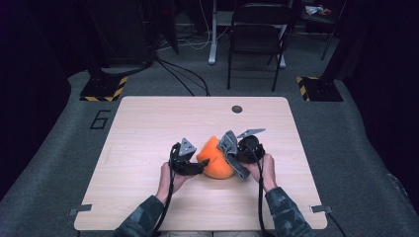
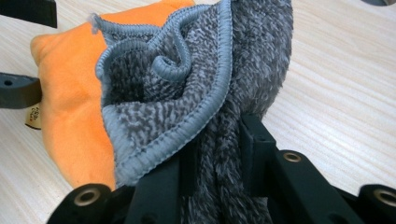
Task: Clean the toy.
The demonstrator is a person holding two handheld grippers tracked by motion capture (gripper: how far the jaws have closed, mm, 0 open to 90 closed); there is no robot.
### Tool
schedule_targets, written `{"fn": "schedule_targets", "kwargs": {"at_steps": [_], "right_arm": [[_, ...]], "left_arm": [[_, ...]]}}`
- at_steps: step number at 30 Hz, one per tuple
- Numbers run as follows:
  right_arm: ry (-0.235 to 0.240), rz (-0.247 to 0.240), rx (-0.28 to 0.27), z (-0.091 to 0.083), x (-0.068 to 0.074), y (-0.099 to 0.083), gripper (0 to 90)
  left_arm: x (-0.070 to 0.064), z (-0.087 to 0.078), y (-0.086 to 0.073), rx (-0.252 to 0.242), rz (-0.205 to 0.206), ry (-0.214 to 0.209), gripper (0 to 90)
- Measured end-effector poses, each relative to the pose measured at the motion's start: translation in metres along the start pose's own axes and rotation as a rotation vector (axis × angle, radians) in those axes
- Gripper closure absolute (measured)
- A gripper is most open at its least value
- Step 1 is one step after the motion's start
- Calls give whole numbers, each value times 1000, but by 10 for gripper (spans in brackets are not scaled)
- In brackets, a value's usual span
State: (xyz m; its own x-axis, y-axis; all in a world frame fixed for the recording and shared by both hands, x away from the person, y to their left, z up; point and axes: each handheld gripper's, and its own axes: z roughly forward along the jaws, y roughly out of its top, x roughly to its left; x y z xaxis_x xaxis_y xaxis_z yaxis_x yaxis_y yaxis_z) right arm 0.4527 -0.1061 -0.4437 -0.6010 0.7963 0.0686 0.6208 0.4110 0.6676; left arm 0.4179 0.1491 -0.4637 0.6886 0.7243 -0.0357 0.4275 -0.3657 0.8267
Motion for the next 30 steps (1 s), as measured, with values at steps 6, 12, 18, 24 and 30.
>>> {"fn": "schedule_targets", "kwargs": {"at_steps": [6,12,18,24,30], "right_arm": [[7,6,7,1,-3,1,716],[3,6,-51,-14,-2,9,716],[33,-44,-130,-24,25,23,716],[-29,-106,-95,-5,41,22,717],[-66,-119,-57,-7,31,14,718]], "left_arm": [[-5,6,-3,5,12,-19,621],[-9,4,1,-9,14,17,733],[-23,3,6,-29,49,15,771],[-30,7,5,-5,83,6,792],[-29,8,4,-7,76,1,790]]}}
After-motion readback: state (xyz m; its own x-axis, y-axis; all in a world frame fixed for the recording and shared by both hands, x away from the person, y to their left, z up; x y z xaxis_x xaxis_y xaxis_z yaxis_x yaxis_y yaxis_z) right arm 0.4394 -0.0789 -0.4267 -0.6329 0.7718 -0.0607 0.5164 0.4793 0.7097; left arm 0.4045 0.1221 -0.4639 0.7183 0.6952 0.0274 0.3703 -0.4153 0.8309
